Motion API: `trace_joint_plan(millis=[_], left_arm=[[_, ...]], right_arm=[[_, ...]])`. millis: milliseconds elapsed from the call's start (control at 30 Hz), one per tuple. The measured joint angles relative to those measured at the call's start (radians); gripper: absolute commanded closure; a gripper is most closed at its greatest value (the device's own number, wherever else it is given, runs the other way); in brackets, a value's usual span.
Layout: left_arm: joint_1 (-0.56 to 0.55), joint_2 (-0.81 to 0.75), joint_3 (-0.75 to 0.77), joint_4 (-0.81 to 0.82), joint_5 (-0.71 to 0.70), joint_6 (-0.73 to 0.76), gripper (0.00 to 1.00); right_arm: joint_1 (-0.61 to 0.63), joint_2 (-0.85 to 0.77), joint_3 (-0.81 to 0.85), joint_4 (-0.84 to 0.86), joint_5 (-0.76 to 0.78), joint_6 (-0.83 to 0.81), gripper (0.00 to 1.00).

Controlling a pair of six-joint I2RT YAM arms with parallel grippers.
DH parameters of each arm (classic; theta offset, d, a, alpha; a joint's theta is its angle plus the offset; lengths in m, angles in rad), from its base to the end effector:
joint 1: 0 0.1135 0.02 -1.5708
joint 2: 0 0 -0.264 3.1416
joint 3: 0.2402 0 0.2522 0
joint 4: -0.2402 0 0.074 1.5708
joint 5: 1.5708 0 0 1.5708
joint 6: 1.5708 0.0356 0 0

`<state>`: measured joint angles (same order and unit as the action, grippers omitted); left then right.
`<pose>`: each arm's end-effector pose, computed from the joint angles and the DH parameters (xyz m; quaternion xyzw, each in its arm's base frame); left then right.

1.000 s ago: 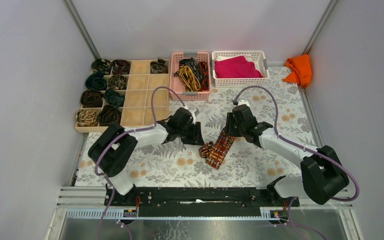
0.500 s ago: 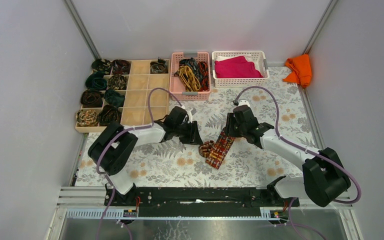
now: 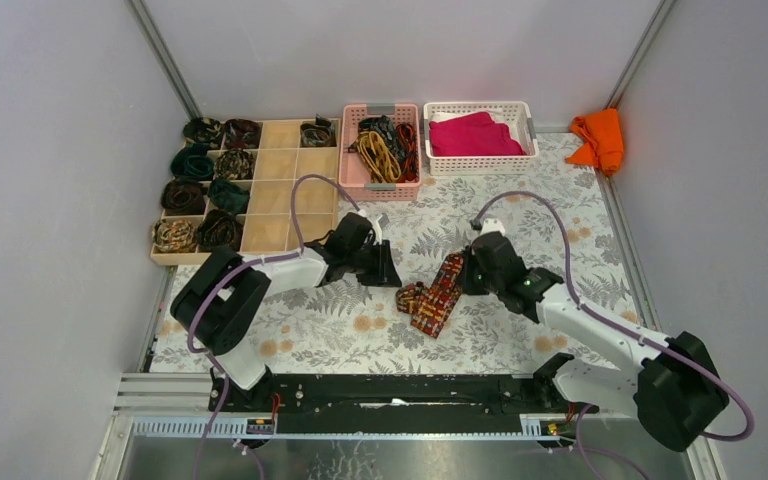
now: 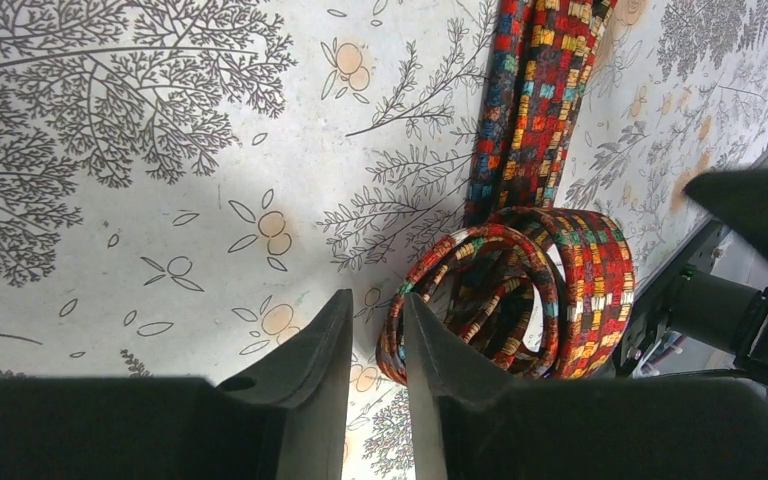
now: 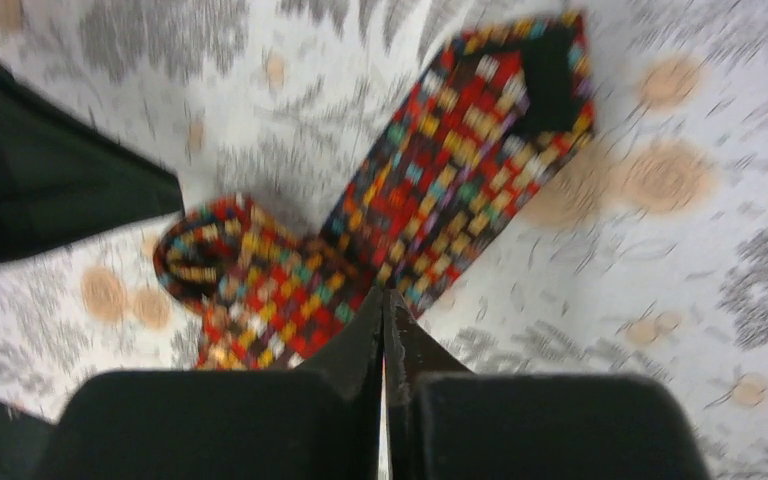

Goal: Roll the ties
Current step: Roll the tie at the center of the board.

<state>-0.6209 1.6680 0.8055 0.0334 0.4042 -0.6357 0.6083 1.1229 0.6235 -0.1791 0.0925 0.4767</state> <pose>0.2543 -0.1991 0.1505 0.0660 0.9136 -0.3600 0.1773 0.1944 0.1314 0.2181 -0.0393 0.9005 0.1868 0.3907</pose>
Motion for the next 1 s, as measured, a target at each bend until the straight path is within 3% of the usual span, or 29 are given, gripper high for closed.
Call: trace_joint_plan(millis=[300,667,1000], left_arm=[[-0.013,0.023,-0.027,0.028,0.015,-0.027,0.75],[-0.103,0.055,-0.043,0.079,0.030,-0.074,0.78],[-0.137,0.084,-0.045,0.146,0.047,-0.114,0.78]], right_arm=[[0.178,-0.062,-0.151,-0.063,0.004,0.135,1.00],[0.238,-0.013,-0.203,-0.024,-0.001,0.219,1.00],[0.272,0.079,-0.198,0.120,-0.018,0.243,1.00]])
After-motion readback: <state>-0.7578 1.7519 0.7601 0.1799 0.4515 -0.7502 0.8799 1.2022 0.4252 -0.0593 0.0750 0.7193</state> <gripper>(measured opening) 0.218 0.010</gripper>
